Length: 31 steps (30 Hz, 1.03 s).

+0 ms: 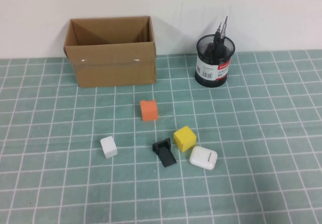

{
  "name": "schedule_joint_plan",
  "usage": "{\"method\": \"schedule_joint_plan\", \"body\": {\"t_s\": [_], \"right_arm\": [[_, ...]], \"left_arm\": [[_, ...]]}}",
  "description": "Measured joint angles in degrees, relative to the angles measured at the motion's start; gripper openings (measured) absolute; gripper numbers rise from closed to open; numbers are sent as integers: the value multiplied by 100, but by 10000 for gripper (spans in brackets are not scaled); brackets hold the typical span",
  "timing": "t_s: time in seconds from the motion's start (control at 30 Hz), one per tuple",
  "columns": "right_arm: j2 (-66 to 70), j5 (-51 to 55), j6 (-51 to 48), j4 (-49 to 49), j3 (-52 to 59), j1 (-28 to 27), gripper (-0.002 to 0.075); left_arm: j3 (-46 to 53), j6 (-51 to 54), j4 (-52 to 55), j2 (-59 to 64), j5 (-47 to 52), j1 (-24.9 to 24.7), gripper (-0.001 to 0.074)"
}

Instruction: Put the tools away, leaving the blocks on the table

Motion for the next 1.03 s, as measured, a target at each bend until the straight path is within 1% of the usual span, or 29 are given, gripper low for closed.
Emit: {"method": "schedule_joint_plan", "body": {"t_s": [0.17, 0.2, 0.23, 0.33, 1.03], "right_arm": [[-937, -25, 0, -84, 908, -79, -6], [-1070, 184, 0, -84, 937, -79, -6], [-1139, 637, 0, -94, 900, -79, -6], [-1126, 1169, 0, -94, 929, -79, -6], [-1126, 1196, 0, -114, 917, -79, -6]], "left_arm": [[0, 0, 0, 0, 0, 0, -4], [0, 0, 0, 0, 0, 0, -4], [0, 0, 0, 0, 0, 0, -4], [0, 0, 0, 0, 0, 0, -4], [0, 0, 0, 0, 0, 0, -4]]}}
